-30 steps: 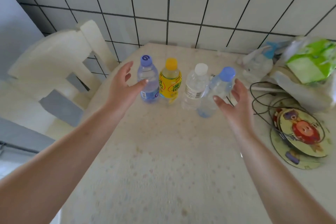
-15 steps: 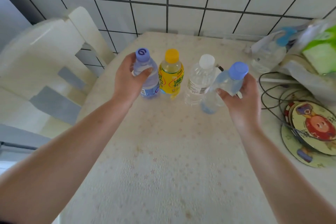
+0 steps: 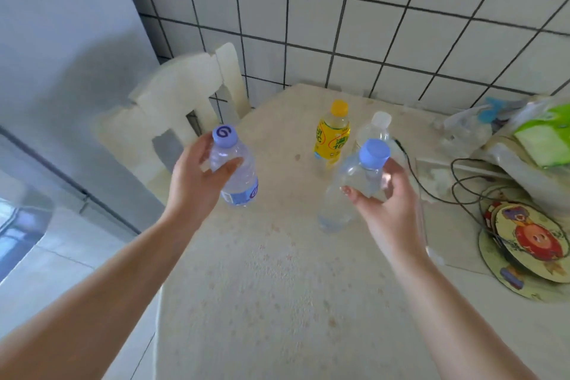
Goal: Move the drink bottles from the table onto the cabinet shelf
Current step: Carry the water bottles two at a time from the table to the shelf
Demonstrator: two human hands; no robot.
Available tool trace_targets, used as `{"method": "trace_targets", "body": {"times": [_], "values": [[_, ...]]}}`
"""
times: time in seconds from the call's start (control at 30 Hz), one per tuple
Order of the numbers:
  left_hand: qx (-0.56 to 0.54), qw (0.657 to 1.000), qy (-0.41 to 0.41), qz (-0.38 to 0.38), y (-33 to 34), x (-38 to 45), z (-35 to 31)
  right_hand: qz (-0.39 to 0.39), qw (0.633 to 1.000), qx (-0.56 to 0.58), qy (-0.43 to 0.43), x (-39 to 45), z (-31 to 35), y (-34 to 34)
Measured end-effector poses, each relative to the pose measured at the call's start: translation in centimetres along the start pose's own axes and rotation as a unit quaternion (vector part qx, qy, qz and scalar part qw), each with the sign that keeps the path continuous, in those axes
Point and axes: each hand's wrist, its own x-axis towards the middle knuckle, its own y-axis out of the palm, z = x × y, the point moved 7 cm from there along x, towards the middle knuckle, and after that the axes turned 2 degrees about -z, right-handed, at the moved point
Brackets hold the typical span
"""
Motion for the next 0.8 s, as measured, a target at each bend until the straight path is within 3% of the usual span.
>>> {"method": "trace_targets", "body": {"times": [0.17,0.3,0.5,0.8], "values": [[-0.016,0.997,-0.039,-0.071,-8.3,-8.0,1.1,0.142,0.986,0.091,-0.009,-5.7,3.6,5.6],[-0.014,0.984,-0.078,-0.158,-15.0,-16.6,3.1,0.272,0.951,0.145,-0.035,-12.3,6.4,10.4],[0.033,0.94,-0.128,-0.315,-24.6,-32.4,4.9,0.459,0.874,0.125,-0.096,-24.7,11.3,16.1],[0.028,0.841,-0.169,-0.513,-35.9,-59.1,5.7,0.637,0.728,0.167,-0.191,-48.9,20.0,18.7]]}}
